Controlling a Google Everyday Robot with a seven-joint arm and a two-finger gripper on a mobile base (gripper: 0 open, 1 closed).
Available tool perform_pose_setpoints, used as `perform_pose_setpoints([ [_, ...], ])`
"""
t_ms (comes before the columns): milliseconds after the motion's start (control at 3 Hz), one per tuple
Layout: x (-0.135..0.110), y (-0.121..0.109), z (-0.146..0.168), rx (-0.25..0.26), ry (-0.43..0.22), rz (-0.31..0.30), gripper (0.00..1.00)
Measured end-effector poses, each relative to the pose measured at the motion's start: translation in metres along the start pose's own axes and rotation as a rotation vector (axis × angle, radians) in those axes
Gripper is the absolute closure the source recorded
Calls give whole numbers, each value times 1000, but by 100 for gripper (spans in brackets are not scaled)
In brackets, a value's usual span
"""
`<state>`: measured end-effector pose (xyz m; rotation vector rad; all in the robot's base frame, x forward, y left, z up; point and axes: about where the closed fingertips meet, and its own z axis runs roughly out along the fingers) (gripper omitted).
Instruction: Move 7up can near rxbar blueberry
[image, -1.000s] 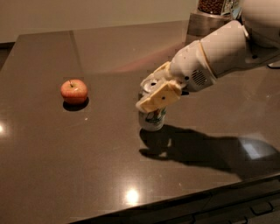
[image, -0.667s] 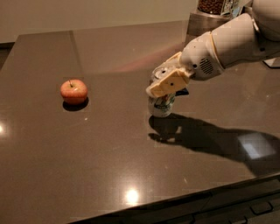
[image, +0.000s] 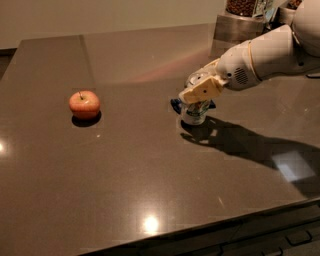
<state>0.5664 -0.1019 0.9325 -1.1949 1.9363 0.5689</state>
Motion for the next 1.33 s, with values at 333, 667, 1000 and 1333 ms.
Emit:
perform_pose_setpoints([
  [333,13,-15,2,25,16,1,43],
  [667,18,-19,3,27,25,-5,12],
  [1000,17,-18,4,24,25,-6,0],
  [1333,17,-18,4,24,25,-7,0],
])
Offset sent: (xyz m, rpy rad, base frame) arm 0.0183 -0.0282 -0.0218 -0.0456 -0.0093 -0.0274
